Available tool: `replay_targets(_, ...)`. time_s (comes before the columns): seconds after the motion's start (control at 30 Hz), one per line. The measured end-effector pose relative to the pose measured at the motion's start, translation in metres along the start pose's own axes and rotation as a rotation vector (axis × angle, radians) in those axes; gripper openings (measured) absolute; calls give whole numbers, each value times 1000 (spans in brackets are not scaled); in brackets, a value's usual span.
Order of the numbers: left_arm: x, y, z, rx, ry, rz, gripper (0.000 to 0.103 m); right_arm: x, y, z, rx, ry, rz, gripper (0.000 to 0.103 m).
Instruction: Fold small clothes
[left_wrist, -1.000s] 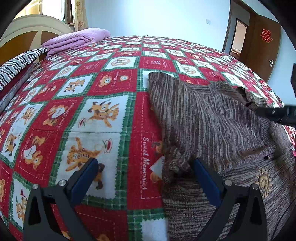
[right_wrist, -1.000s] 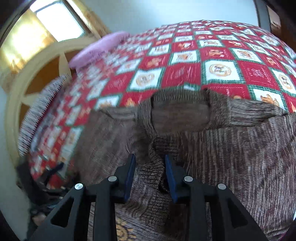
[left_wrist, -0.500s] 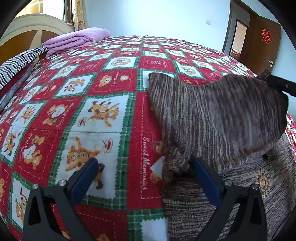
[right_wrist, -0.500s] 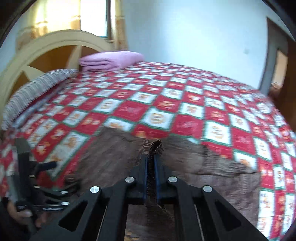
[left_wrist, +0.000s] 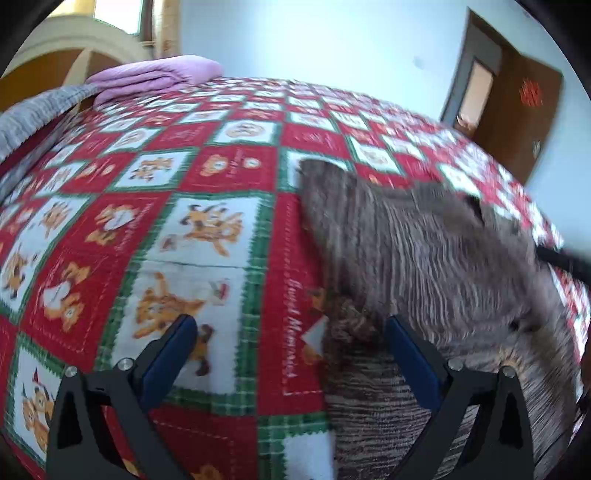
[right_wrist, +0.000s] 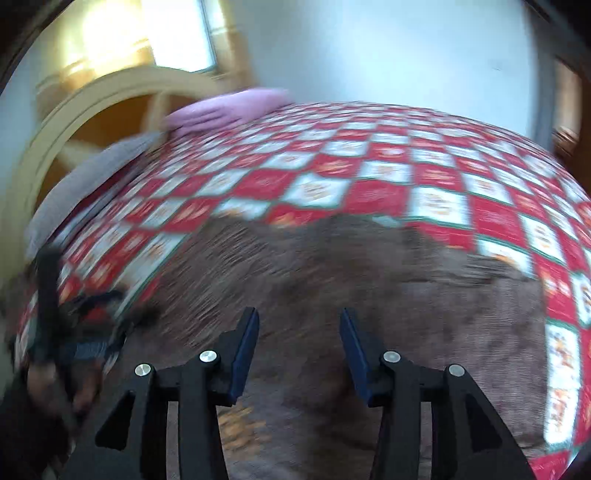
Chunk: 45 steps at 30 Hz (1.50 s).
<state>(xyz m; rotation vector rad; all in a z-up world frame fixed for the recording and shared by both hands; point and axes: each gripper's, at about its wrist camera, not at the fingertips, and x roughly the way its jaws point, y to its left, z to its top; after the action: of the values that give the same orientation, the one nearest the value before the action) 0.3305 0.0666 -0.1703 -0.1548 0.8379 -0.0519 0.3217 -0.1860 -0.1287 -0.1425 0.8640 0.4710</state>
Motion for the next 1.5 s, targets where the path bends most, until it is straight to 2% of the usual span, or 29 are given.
replay_targets(0.1,-11,14,0,-78,-50,36,103,25,-11,-22,24,123,-81,47)
replay_targets(0.2,-19,18,5,-106,-56,48,103,-7,-31,-34,78,34,-15,47)
replay_targets(0.27,-26,12,13,-66,-69,41,103,-32,-46,-39,94,-47,-17,47)
replay_targets(0.37,-29,-9,30,37,-112,85,103,-51,-75,-39,131,-99,-115,47)
replay_targets(0.4,-25,-13,34,58,-108,89,103,-53,-92,-39,164,-99,-193,47)
replay_targets(0.47,-5,-26,40,92,-65,134,103,-54,-122,-44,235,-90,-302,47)
replay_targets(0.5,3,-29,40,101,-34,156,103,-53,-134,-47,258,-86,-328,47)
replay_targets(0.53,13,-30,38,119,-10,187,103,-51,-149,-54,288,-66,-359,47)
replay_targets(0.57,24,-30,33,140,22,251,103,-44,-163,-63,307,-12,-377,47)
replay_targets(0.6,32,-26,28,143,57,296,103,-39,-170,-75,312,39,-383,47)
replay_targets(0.7,30,-2,23,63,122,247,103,-45,-186,-93,356,20,-351,47)
replay_targets(0.77,27,5,17,58,114,221,103,-50,-189,-95,376,9,-363,47)
replay_targets(0.9,23,1,16,70,101,247,103,-58,-195,-101,453,-22,-370,47)
replay_targets(1.0,18,3,24,40,107,231,103,-64,-188,-85,443,-54,-347,49)
replay_targets(1.07,6,1,38,33,51,257,103,-63,-182,-70,407,-63,-338,49)
replay_targets(1.13,2,-10,52,70,-2,249,103,-56,-181,-49,386,-75,-320,49)
replay_targets(1.2,12,-20,61,99,5,244,103,-38,-185,-35,388,-39,-289,49)
replay_targets(1.23,24,-25,64,116,24,282,103,-25,-188,-29,379,-11,-301,49)
replay_targets(1.33,56,-24,60,151,81,391,103,1,-205,-33,385,73,-414,49)
replay_targets(1.37,65,-19,53,137,96,392,103,0,-216,-40,433,58,-396,48)
replay_targets(1.4,59,-12,51,104,76,376,103,-3,-221,-44,456,44,-386,48)
replay_targets(1.5,53,2,48,28,80,305,103,-12,-225,-53,453,24,-412,48)
